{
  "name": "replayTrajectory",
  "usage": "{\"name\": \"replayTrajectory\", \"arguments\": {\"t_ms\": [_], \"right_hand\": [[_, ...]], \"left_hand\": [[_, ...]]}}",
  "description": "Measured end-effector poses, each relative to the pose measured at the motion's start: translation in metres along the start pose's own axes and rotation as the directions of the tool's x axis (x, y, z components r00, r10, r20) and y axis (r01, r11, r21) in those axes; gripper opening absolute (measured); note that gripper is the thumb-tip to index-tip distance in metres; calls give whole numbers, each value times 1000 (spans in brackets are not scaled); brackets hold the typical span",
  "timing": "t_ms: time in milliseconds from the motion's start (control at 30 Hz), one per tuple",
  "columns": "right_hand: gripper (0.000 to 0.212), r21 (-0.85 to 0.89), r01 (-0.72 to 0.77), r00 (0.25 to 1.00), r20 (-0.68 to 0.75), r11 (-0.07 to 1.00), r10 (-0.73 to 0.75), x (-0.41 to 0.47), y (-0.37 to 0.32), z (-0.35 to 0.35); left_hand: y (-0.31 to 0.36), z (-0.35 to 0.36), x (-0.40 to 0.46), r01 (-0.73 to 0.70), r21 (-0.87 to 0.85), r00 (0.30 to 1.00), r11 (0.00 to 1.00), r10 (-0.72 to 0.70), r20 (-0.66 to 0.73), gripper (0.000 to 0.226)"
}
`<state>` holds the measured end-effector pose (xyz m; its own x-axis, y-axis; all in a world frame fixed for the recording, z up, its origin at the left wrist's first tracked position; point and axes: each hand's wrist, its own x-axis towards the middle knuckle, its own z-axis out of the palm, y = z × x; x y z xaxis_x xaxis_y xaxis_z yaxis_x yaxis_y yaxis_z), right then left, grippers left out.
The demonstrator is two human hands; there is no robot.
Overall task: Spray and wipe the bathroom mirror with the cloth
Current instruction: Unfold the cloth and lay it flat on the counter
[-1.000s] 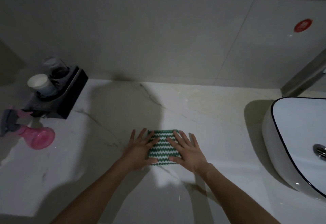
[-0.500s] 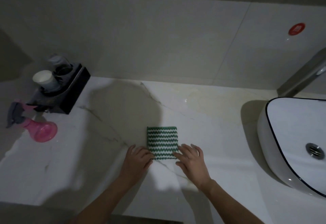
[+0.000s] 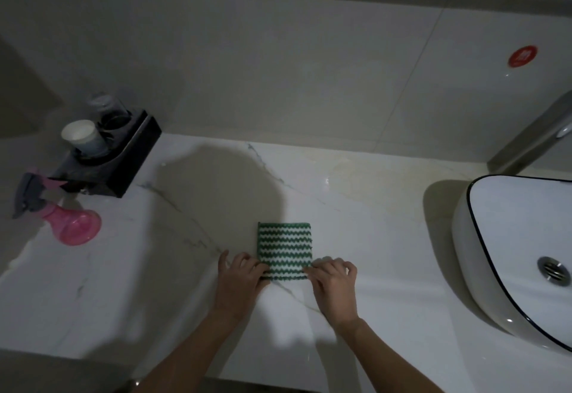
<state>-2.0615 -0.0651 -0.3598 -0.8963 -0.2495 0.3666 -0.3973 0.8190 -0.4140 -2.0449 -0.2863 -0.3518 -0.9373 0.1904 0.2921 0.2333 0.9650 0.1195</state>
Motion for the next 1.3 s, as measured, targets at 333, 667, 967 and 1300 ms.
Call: {"name": "replayTrajectory", "arguments": {"t_ms": [333, 667, 967, 1300], "right_hand": [[22, 135, -102, 994, -33, 986, 107, 16, -23, -19], [29, 270, -48, 998, -37, 962, 60, 22, -60, -39], [15, 280, 137, 988, 24, 950, -150, 41, -177, -20], [21, 364, 79, 993, 50, 928, -105, 68, -309, 38]], "left_hand": [[9, -6, 6, 17, 107, 999, 994, -13, -39, 22], [-23, -57, -12, -66, 165, 966, 984, 104, -235, 13], [-118, -139, -83, -80, 334, 945, 939, 178, -274, 16], [-257, -186, -122, -53, 355, 946, 933, 160, -281, 18]]}}
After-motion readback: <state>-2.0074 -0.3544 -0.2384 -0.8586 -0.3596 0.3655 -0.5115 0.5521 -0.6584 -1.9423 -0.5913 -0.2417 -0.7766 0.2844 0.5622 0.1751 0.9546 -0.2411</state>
